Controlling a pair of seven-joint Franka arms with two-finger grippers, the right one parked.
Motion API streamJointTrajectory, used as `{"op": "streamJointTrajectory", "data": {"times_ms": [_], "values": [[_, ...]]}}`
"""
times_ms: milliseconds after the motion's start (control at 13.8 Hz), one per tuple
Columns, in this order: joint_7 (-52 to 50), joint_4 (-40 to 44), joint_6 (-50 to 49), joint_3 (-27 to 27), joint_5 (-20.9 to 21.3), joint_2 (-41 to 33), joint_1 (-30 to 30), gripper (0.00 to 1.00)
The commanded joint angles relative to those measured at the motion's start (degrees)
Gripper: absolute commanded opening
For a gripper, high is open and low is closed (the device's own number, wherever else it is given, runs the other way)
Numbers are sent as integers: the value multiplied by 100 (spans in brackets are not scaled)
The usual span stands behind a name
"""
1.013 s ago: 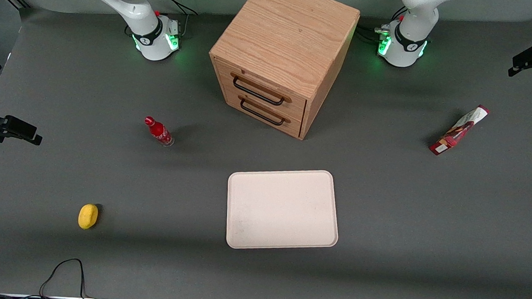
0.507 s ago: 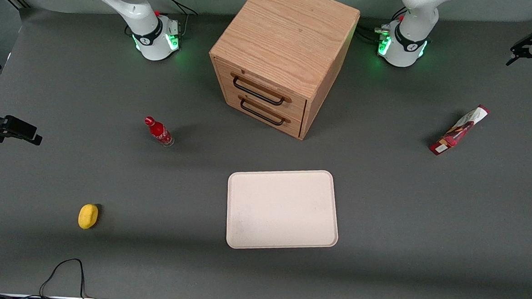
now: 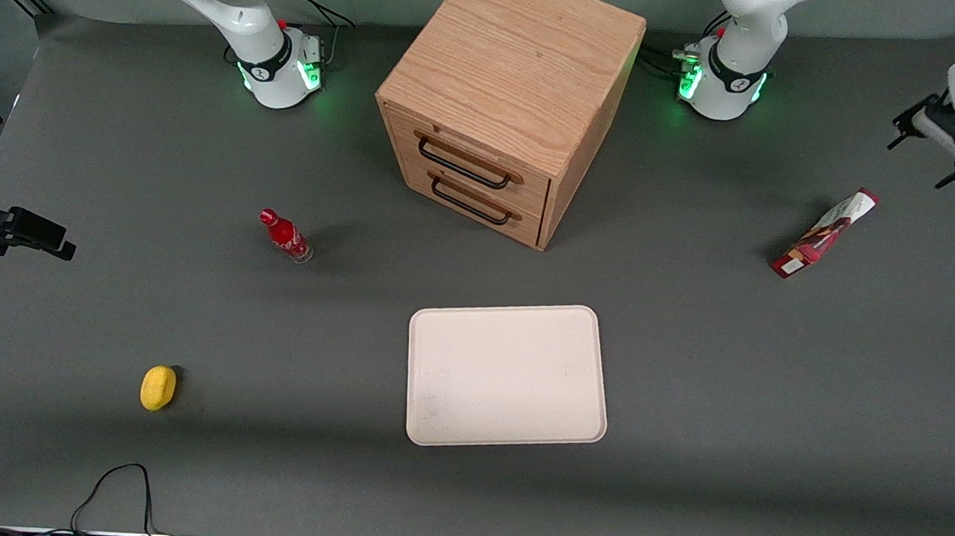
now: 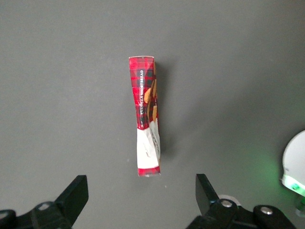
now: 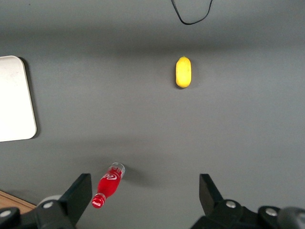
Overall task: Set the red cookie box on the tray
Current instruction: 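Lower the left gripper and close it on the box's end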
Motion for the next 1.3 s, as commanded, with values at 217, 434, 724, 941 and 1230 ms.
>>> {"op": "streamJointTrajectory", "data": {"times_ms": [217,434,724,941,1230], "values": [[115,-734,1947,-20,61,1061,-28,100],[124,-988,2676,-20,53,1423,-19,100],[124,-1111,3091,-20,53,1722,-10,100],[115,-1094,3257,-20,0,1915,-37,100],[133,-1085,3513,-20,0,2171,-28,100]]}}
